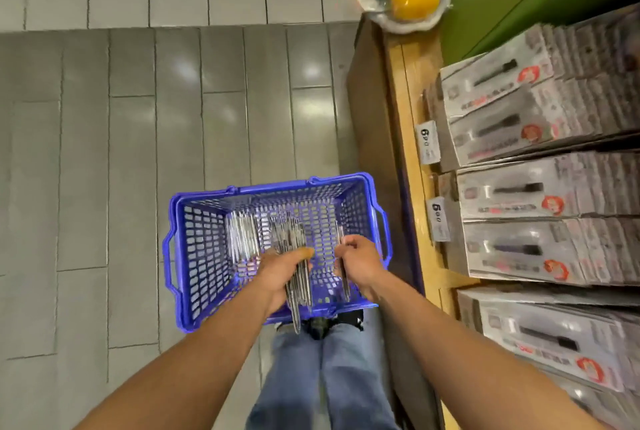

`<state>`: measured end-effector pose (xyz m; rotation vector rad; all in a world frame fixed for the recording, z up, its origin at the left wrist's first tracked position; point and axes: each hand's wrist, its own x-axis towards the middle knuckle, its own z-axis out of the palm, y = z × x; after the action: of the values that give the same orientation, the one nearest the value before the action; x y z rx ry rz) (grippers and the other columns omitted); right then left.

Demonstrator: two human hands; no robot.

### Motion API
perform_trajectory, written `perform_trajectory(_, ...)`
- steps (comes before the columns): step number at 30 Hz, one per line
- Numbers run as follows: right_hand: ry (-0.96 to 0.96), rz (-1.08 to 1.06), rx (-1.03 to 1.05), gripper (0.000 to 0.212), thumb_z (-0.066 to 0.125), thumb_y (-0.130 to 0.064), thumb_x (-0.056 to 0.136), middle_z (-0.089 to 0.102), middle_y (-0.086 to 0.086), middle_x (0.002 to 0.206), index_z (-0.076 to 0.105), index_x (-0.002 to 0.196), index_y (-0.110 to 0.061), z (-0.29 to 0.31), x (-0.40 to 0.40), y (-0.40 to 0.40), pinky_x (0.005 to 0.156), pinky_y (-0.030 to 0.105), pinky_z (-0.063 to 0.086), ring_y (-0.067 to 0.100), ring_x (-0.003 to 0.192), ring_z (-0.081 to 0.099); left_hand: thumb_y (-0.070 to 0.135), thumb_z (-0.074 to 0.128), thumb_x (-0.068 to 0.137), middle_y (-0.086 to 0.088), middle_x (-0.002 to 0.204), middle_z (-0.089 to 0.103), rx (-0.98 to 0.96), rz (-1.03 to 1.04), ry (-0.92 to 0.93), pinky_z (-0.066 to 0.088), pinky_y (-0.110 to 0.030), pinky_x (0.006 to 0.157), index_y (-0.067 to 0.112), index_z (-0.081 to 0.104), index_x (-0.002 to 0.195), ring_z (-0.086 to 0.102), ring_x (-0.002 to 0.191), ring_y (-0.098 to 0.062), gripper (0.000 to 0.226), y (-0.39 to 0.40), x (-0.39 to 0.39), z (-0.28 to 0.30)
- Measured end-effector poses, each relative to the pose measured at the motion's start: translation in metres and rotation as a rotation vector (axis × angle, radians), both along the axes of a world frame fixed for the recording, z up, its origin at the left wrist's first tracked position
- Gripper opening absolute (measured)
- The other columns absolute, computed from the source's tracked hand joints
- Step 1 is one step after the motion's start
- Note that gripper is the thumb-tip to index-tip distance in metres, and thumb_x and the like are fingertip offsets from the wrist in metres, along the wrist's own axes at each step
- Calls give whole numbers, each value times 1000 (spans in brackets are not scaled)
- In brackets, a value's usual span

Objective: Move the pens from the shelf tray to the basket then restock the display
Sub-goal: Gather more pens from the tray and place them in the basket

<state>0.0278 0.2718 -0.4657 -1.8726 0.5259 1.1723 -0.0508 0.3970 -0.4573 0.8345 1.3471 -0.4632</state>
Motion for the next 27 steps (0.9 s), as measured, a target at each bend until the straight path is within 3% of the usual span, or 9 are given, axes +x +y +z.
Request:
perform_trajectory(2, -16, 14, -48, 9, 56, -3, 93, 57, 11, 67, 54, 101, -7, -75, 5, 6, 41, 20, 41, 13, 42, 50, 6, 71, 86, -4, 52, 63, -13, -5, 22, 49, -22, 40, 3, 64, 82, 59, 40, -13, 8, -6, 7, -77)
perform_trajectory(4, -32, 41, -91, 11, 56, -3, 92, 59, 14, 75, 55, 102, -6, -151, 7, 8, 58, 32, 50, 20, 55, 55, 6, 70, 86, -8, 60, 67, 9, -10, 42, 54, -27, 45, 1, 64, 87, 63, 47, -18, 8, -13, 14, -150)
perform_trajectory(7, -62, 152, -210, 21, 60, -12, 90, 66, 18, 99, 62, 110, -4, -248, 11, 7, 88, 41, 51, 26, 88, 61, 12, 77, 80, -20, 104, 71, 78, -51, 94, 59, -51, 82, 3, 61, 107, 71, 91, -31, 32, -19, 24, -249)
perform_trajectory(9, -98, 201, -283, 25, 61, -17, 90, 67, 16, 112, 64, 112, -5, -296, 17, 9, 92, 36, 48, 27, 102, 63, 15, 80, 77, -22, 115, 68, 102, -69, 121, 56, -53, 89, -1, 59, 119, 68, 104, -35, 50, -23, 33, -304)
perform_trajectory(12, -146, 147, -333, 27, 56, -14, 92, 65, 16, 119, 59, 118, -6, -345, 23, 18, 84, 30, 44, 32, 109, 60, 20, 81, 75, -15, 111, 72, 219, -188, 115, 58, -39, 83, 1, 68, 115, 70, 99, -28, 46, -28, 45, -365)
perform_trajectory(17, -250, 22, -237, 34, 47, 4, 92, 59, 15, 103, 53, 126, 0, -371, 23, 24, 60, 16, 32, 25, 92, 55, 37, 84, 69, -15, 118, 68, 432, -405, 198, 54, -36, 86, 7, 60, 121, 65, 108, -33, 65, -38, 68, -399)
perform_trajectory(19, -273, -20, -259, 36, 45, 4, 91, 57, 8, 101, 53, 125, -3, -370, 22, 26, 73, 23, 42, 18, 89, 51, 42, 84, 70, -16, 119, 67, 476, -422, 227, 53, -39, 90, 7, 58, 119, 65, 109, -34, 66, -41, 74, -398)
perform_trajectory(22, -287, -2, -279, 42, 44, 3, 90, 61, 10, 119, 54, 130, -7, -366, 19, 25, 95, 37, 46, 26, 106, 58, 44, 81, 74, -14, 124, 64, 504, -517, 188, 49, -35, 88, 9, 53, 128, 62, 114, -35, 70, -40, 73, -393)
perform_trajectory(27, -223, 62, -262, 46, 43, -8, 97, 49, 6, 141, 42, 142, -15, -351, 16, 18, 103, 41, 43, 26, 125, 50, 36, 82, 74, -3, 121, 66, 439, -545, 61, 52, -32, 90, 17, 53, 127, 63, 111, -25, 63, -22, 65, -377)
